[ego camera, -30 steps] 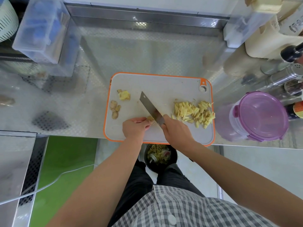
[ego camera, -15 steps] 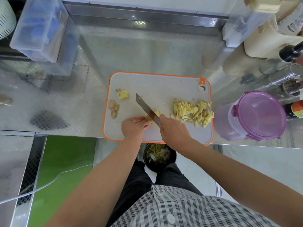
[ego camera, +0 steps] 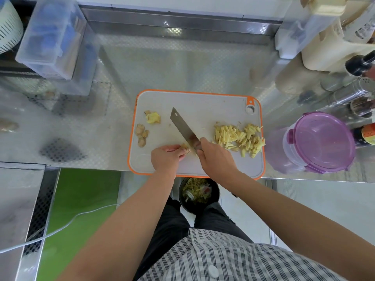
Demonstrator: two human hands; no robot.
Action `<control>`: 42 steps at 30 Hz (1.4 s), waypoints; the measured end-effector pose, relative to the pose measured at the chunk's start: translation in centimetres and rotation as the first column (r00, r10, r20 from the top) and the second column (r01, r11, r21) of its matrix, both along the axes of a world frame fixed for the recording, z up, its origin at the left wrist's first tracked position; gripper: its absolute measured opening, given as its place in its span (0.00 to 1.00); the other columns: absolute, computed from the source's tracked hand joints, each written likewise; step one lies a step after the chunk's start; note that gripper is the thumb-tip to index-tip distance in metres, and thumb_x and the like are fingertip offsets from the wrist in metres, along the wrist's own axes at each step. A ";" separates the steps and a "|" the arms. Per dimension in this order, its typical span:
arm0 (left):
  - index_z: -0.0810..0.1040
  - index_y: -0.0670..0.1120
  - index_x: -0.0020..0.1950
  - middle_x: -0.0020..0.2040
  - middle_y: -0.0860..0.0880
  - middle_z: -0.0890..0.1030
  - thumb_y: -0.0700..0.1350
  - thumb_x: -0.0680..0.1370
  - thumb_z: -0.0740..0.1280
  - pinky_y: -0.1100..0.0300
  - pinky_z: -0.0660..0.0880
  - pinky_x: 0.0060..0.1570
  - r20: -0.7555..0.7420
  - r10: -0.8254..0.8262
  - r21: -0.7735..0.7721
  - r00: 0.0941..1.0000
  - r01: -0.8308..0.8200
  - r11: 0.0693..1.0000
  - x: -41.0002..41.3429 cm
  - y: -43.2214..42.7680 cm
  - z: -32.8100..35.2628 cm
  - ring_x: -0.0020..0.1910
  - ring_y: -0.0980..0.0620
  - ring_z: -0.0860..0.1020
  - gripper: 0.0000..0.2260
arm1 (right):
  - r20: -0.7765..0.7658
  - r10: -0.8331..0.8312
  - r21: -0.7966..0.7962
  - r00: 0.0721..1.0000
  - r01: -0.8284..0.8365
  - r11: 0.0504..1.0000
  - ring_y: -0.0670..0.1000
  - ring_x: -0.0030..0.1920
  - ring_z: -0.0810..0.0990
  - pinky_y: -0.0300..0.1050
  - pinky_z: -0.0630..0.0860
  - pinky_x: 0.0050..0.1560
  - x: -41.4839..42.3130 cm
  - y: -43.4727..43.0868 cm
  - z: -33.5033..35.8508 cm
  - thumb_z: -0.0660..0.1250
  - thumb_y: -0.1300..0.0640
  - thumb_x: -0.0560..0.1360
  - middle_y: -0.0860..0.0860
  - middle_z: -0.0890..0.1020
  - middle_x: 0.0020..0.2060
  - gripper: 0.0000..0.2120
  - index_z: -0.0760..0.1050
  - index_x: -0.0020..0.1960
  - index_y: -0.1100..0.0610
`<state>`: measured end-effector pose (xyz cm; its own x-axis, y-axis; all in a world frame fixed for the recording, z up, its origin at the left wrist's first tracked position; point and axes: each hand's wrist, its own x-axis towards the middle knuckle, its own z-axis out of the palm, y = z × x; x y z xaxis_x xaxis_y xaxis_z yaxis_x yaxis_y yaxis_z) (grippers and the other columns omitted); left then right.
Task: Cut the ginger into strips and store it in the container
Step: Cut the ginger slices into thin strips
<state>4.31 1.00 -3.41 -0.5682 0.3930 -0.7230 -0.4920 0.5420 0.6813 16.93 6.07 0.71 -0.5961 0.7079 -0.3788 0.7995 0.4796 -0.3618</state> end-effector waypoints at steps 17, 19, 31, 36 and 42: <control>0.81 0.42 0.37 0.37 0.42 0.83 0.31 0.67 0.76 0.49 0.80 0.51 -0.020 -0.025 -0.001 0.999 0.025 1.000 -0.1 -0.1 -0.3 0.39 0.44 0.84 0.07 | 0.113 0.043 0.024 0.993 -0.046 0.999 0.58 0.37 0.75 0.46 0.64 0.33 -1.4 -0.6 -0.8 0.56 0.64 0.78 0.50 0.69 0.34 0.06 0.65 0.55 0.59; 0.81 0.41 0.38 0.38 0.42 0.83 0.31 0.67 0.75 0.50 0.80 0.51 -0.012 -0.015 0.004 1.000 0.015 1.000 -0.2 0.0 -0.2 0.37 0.46 0.83 0.08 | 0.114 0.030 0.021 0.993 -0.032 0.999 0.59 0.39 0.77 0.47 0.64 0.34 -1.7 -0.6 -1.1 0.55 0.64 0.79 0.51 0.70 0.36 0.06 0.65 0.56 0.59; 0.82 0.40 0.37 0.36 0.42 0.83 0.31 0.67 0.76 0.54 0.81 0.48 -0.004 0.003 0.012 1.000 -0.003 1.000 0.0 -0.1 -0.6 0.36 0.46 0.83 0.06 | 0.059 0.063 -0.007 0.996 -0.062 0.998 0.56 0.36 0.69 0.47 0.65 0.35 0.6 -0.5 1.1 0.54 0.59 0.80 0.50 0.68 0.35 0.04 0.59 0.48 0.55; 0.82 0.41 0.37 0.34 0.44 0.84 0.32 0.67 0.76 0.51 0.81 0.50 -0.016 -0.007 -0.011 1.000 0.007 1.000 -0.1 0.0 -0.7 0.36 0.48 0.84 0.06 | 0.068 0.065 -0.007 0.996 -0.064 0.998 0.57 0.34 0.70 0.47 0.64 0.33 0.5 -0.6 1.1 0.53 0.60 0.80 0.50 0.68 0.33 0.01 0.62 0.50 0.57; 0.81 0.40 0.37 0.34 0.44 0.83 0.32 0.67 0.76 0.51 0.81 0.50 -0.017 -0.007 -0.006 1.000 0.007 1.000 -0.1 0.0 -0.7 0.33 0.50 0.83 0.06 | 0.030 0.050 0.003 0.998 -0.050 0.999 0.56 0.33 0.68 0.47 0.60 0.30 0.7 -0.8 1.3 0.53 0.60 0.80 0.48 0.65 0.30 0.05 0.58 0.46 0.56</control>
<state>4.23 0.98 -4.08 -0.5775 0.3926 -0.7158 -0.4771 0.5492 0.6862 17.58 5.25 1.99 -0.6189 0.6793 -0.3945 0.7852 0.5202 -0.3359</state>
